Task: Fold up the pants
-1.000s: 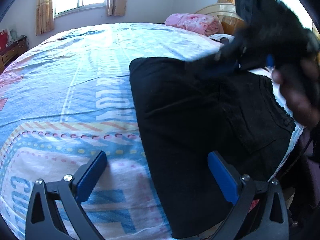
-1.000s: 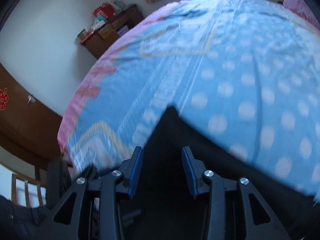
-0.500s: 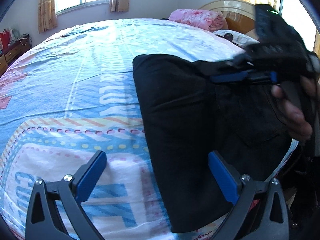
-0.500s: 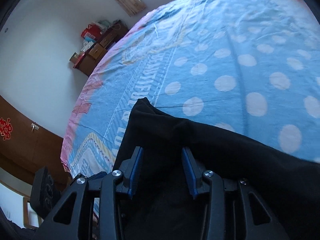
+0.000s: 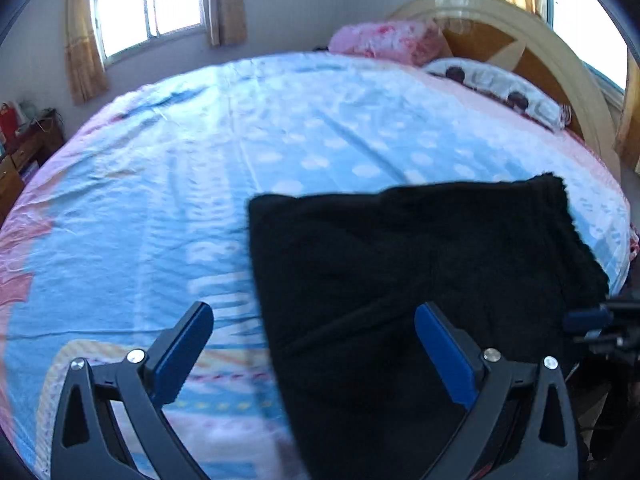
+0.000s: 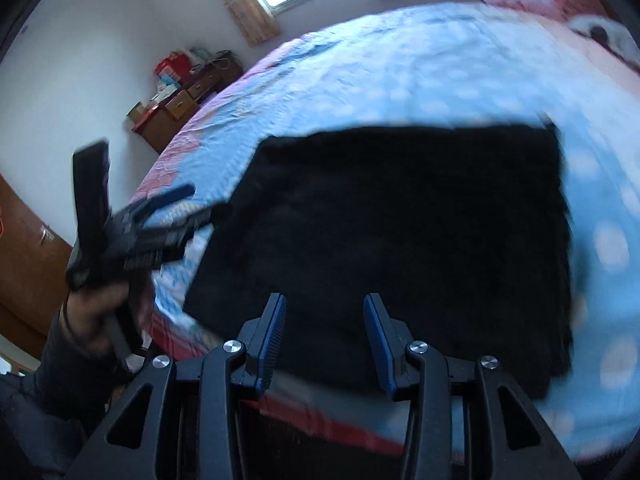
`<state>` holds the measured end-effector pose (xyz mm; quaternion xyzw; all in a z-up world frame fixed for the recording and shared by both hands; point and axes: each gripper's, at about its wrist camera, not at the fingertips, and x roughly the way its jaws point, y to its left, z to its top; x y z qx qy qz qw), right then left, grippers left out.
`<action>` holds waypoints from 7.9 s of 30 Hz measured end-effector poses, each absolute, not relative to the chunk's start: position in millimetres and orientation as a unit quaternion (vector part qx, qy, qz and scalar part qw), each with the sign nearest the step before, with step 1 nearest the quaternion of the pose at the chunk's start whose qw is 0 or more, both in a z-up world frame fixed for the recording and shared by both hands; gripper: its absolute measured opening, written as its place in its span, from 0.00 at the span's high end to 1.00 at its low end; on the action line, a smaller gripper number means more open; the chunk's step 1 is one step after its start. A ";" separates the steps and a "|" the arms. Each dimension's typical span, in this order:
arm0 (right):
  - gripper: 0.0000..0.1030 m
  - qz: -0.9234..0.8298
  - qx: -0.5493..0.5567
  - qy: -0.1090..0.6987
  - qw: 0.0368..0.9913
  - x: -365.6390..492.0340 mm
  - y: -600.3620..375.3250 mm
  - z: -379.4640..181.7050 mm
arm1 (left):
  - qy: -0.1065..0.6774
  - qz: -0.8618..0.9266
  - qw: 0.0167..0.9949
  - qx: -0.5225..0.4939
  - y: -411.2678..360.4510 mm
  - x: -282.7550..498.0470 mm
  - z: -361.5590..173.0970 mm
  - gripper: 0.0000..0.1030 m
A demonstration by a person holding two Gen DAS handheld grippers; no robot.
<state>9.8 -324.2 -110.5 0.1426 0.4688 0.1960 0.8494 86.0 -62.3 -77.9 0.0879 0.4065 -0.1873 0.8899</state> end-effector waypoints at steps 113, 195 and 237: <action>0.78 0.336 0.081 0.361 0.866 205.5 -187.6 33.6 | 0.309 -0.126 0.941 -0.057 160.8 106.0 9.9 0.84; 0.41 0.242 0.036 0.316 0.917 123.8 -122.1 -7.1 | 0.293 0.061 0.951 -0.077 225.9 38.3 0.1 0.00; 0.40 0.257 0.016 0.276 0.926 75.7 -107.6 15.4 | 0.262 0.039 0.964 -0.031 177.4 2.0 32.1 0.00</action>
